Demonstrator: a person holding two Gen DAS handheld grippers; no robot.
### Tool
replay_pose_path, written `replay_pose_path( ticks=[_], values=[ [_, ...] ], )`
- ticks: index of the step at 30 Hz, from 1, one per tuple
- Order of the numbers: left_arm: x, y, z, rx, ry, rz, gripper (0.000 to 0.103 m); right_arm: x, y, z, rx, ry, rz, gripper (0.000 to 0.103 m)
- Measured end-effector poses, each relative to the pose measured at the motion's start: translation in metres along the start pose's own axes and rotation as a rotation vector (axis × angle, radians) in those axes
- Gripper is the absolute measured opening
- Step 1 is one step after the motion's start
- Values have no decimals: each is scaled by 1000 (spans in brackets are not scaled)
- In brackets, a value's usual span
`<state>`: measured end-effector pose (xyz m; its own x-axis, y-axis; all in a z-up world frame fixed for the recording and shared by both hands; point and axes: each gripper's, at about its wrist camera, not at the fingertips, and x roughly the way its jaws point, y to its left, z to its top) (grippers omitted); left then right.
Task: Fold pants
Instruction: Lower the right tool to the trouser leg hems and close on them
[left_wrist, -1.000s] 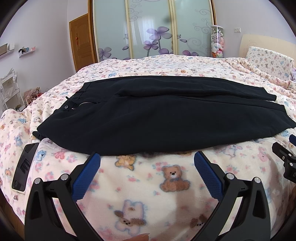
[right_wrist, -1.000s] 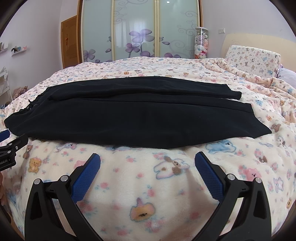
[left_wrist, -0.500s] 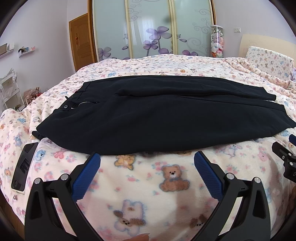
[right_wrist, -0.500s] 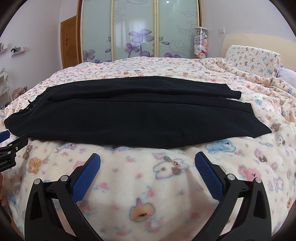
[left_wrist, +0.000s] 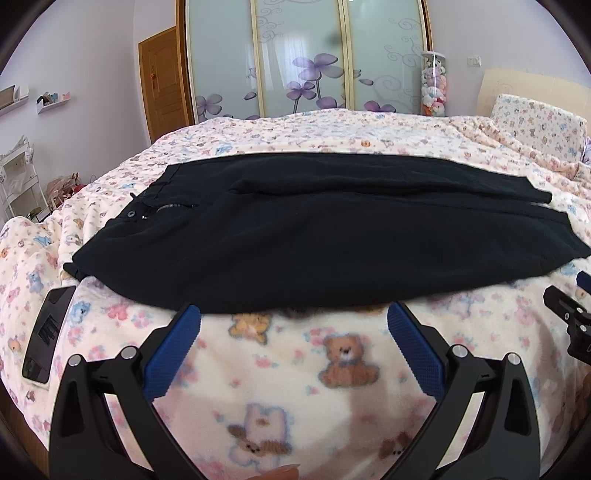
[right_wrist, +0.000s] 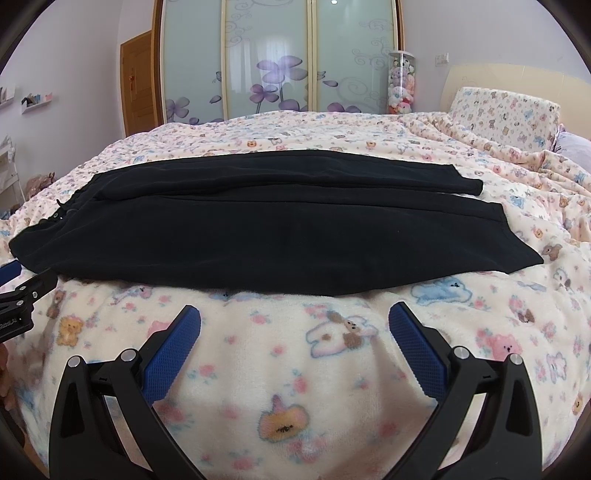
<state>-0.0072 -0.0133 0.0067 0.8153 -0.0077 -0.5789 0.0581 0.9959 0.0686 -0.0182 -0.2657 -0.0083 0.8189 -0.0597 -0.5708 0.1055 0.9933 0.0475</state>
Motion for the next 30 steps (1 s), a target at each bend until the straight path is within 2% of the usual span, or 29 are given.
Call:
replay_pose_path(
  ticks=[6, 13, 15, 18, 24, 26, 30],
  values=[
    [5, -1, 34, -28, -95, 11, 101, 2, -40, 35, 170, 18, 132, 102],
    [43, -3, 75, -185, -129, -35, 101, 39, -112, 101, 355, 98, 190, 102],
    [55, -10, 82, -212, -148, -34, 101, 47, -129, 116, 386, 105, 188, 102],
    [73, -27, 88, -168, -174, -6, 101, 61, -149, 143, 380, 114, 171, 102],
    [96, -48, 86, -88, -117, 35, 101, 98, -192, 202, 358, 81, 180, 102],
    [99, -44, 84, -102, -113, -1, 101, 126, -210, 219, 359, 96, 180, 102],
    [104, -26, 80, -188, -102, -94, 101, 184, -245, 237, 403, 135, 114, 102]
  ],
)
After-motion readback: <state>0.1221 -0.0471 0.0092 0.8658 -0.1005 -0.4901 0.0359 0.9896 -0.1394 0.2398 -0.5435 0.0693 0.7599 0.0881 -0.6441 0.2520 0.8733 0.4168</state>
